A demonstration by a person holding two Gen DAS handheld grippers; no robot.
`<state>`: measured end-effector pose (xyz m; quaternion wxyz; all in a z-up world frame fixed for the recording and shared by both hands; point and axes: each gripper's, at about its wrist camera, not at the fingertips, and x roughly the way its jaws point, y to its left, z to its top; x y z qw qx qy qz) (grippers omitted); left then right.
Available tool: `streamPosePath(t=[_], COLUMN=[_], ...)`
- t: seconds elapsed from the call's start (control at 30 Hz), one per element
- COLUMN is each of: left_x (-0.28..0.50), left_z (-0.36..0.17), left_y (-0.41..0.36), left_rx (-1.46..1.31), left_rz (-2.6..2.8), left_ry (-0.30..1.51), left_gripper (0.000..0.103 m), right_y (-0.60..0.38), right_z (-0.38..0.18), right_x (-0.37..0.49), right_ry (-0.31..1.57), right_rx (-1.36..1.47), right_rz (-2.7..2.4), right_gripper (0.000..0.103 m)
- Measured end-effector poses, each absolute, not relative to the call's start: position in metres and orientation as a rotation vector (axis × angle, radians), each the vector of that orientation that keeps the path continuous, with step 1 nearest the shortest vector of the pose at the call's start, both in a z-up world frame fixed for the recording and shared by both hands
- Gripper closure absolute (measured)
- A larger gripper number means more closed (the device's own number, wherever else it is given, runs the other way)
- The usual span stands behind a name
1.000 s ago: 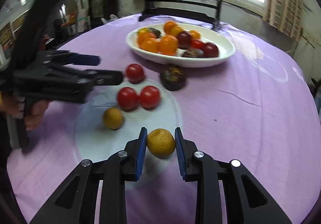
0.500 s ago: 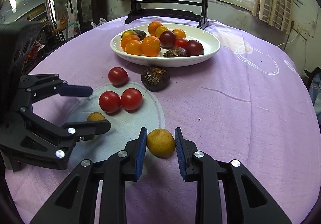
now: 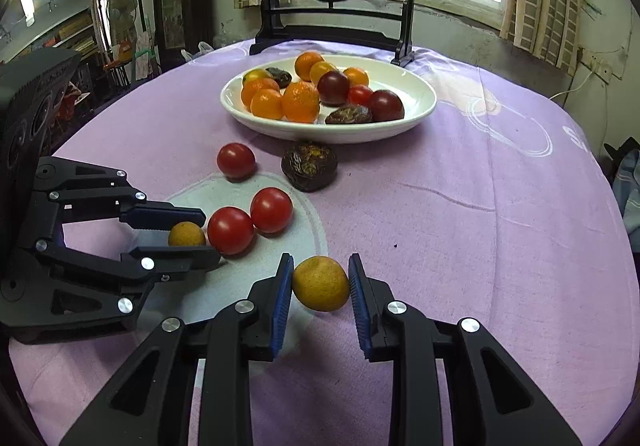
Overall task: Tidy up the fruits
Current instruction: 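Grasp a small yellow fruit with the left gripper while the right gripper grasps another, then carry both small yellow fruits over the plate and open both grippers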
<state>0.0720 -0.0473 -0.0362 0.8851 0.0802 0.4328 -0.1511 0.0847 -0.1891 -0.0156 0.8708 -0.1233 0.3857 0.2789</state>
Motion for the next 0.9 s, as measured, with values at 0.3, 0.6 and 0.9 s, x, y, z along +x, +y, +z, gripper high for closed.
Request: streamPosePath(t=[0.3, 0.6, 0.9], left_x=[0.086, 0.097, 0.161], left_z=[-0.005, 0.012, 0.035], left_y=[-0.014, -0.018, 0.003], left_rx=[0.075, 0.138, 0.066], left_rz=[-0.190, -0.175, -0.060], left_ry=[0.823, 0.782, 0.726], left_gripper=[0.075, 0.075, 0.075], right_y=[-0.191, -0.178, -0.139], right_z=[0.002, 0.033, 0.047], right_x=[0.084, 0.103, 0.158], right_ry=[0.728, 0.660, 0.623], right_rx=[-0.177, -0.181, -0.159], right_rz=[0.581, 0.576, 0.588], right_gripper=[0.075, 0.075, 0.075])
